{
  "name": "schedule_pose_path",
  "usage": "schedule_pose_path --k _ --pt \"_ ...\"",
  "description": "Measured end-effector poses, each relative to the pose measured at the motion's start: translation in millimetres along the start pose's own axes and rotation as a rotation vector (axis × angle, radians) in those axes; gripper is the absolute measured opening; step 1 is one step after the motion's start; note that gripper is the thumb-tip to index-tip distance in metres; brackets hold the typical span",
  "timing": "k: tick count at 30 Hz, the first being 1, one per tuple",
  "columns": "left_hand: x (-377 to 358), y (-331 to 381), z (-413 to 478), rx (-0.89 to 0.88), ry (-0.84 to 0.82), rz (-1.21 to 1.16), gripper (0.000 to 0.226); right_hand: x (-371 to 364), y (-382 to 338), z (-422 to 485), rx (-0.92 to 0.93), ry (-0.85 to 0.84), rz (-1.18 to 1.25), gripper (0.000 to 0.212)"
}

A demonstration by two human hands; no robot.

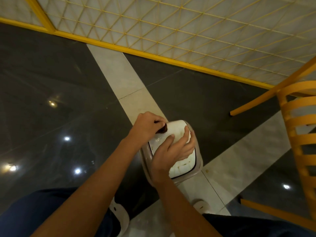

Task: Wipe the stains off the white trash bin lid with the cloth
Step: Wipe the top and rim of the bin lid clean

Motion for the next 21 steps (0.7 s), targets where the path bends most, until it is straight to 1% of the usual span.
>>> schedule_pose_path --k 2,4,5,7,8,9,10,11,13,14,16,17,18,19,20,21 --pt "2.5 8.9 -2.1 0.078 0.097 -0.144 0.027 9.5 -14.1 13.9 0.090 -0.108 0.107 0.036" --pt "-6.9 10.7 -2.7 0.209 0.114 -0.336 0.036 10.1 -27.1 30.5 0.162 -0.271 0.144 0.031" --pt "-14.8 10.4 -4.2 0.282 0.107 -0.437 0.040 5.4 -31.4 38.0 0.189 -0.357 0.116 0.031" --pt "-34.5 8.6 -7.7 0.409 0.071 -0.671 0.038 -11.2 -34.7 47.2 0.243 -0.520 -0.008 0.030" --pt "-42.7 8.3 -10.2 0.455 0.054 -0.780 0.036 -20.5 -35.3 47.0 0.275 -0.593 -0.080 0.030" --pt "-47.8 6.0 -12.9 0.487 0.048 -0.841 0.035 -28.9 -36.6 43.8 0.328 -0.648 -0.153 0.030" --pt "-48.7 2.0 -14.9 0.496 0.058 -0.851 0.033 -35.6 -38.0 39.0 0.398 -0.684 -0.227 0.031" --pt "-43.7 -3.3 -15.4 0.468 0.100 -0.798 0.031 -40.8 -39.0 34.2 0.474 -0.707 -0.303 0.033" --pt "-17.4 -19.6 -21.6 0.363 0.301 -0.643 0.030 -47.9 -39.8 27.8 0.608 -0.735 -0.461 0.038" --pt "-2.6 -28.2 -30.7 0.324 0.414 -0.606 0.032 -49.3 -40.2 27.0 0.659 -0.745 -0.529 0.041" --pt "11.5 -54.1 -52.6 0.336 0.558 -0.570 0.039 -52.1 -44.3 27.3 0.742 -0.759 -0.613 0.044" --pt "9.1 -68.0 -62.7 0.399 0.559 -0.531 0.043 -55.4 -46.8 25.7 0.776 -0.791 -0.630 0.044" --pt "0.5 -78.8 -70.5 0.472 0.500 -0.495 0.047 -59.8 -49.0 22.5 0.803 -0.843 -0.634 0.045" --pt "-12.5 -85.3 -74.5 0.529 0.399 -0.481 0.050 -64.6 -50.5 18.5 0.825 -0.904 -0.638 0.045" --pt "-26.9 -85.3 -74.2 0.540 0.282 -0.499 0.050 -68.8 -51.2 15.0 0.850 -0.957 -0.660 0.046" --pt "-37.6 -79.9 -71.2 0.509 0.184 -0.528 0.051 -72.1 -52.0 12.5 0.888 -0.992 -0.703 0.046"
Point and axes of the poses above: each hand's wrist, its own z-axis towards the middle knuckle, its own x-axis out of the back of the hand, y = z × x, the point moved 9 cm from there along z, towards the middle knuckle, and after that the axes turned 5 degrees about -z, right-handed, at the moved point
